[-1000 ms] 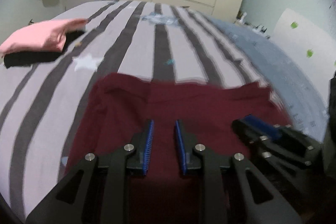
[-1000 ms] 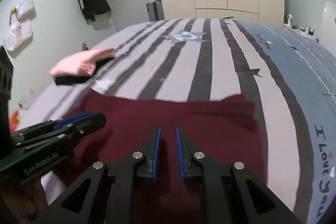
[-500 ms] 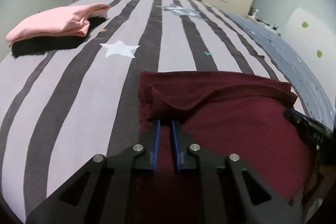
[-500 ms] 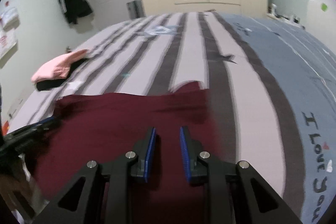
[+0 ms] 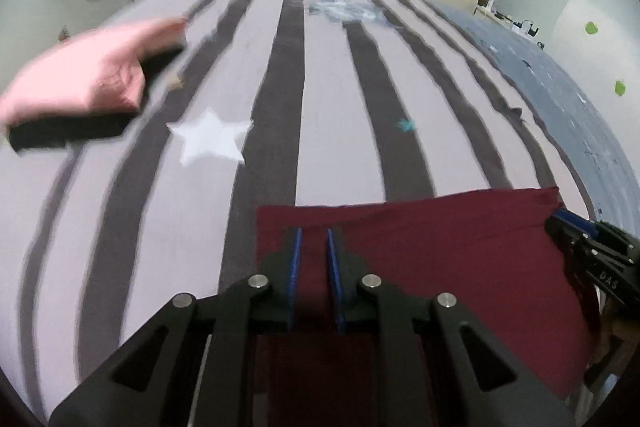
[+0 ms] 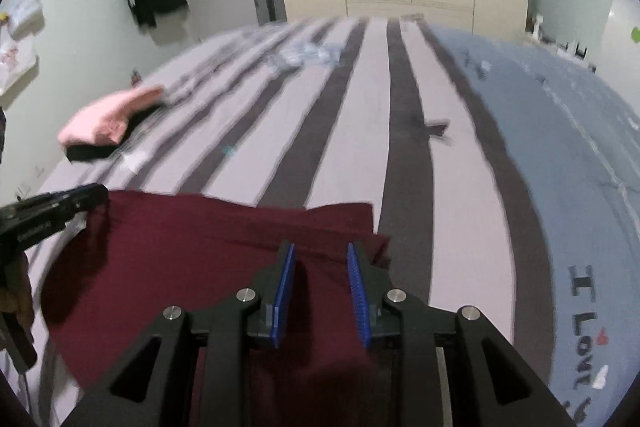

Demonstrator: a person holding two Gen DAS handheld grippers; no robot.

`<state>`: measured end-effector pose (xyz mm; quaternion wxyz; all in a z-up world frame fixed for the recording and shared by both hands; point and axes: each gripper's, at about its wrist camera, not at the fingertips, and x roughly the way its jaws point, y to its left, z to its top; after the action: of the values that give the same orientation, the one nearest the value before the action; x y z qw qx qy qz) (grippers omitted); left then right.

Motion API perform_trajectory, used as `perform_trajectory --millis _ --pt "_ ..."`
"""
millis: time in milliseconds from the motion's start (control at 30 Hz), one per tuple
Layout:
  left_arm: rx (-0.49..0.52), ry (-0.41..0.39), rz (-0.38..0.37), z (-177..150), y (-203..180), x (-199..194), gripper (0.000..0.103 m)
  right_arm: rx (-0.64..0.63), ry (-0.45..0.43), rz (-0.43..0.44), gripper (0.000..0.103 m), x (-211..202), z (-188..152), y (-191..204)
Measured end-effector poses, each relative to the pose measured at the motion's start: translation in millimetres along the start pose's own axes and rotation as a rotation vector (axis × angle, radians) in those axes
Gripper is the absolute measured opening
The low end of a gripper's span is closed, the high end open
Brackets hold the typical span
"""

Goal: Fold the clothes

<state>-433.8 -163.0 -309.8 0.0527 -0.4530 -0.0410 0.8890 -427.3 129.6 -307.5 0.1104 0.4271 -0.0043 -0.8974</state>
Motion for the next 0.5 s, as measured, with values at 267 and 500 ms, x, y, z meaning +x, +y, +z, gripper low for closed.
perform_trajectory --millis 267,500 --pt "-0.08 -0.158 -0.013 1 9 -58 0.015 0.15 -0.041 -0.011 0.022 -14 -6 -37" --pt "-0.032 -0.174 -0.11 -69 -46 -109 0.022 0.067 -0.087 0.041 0.024 -88 -41 3"
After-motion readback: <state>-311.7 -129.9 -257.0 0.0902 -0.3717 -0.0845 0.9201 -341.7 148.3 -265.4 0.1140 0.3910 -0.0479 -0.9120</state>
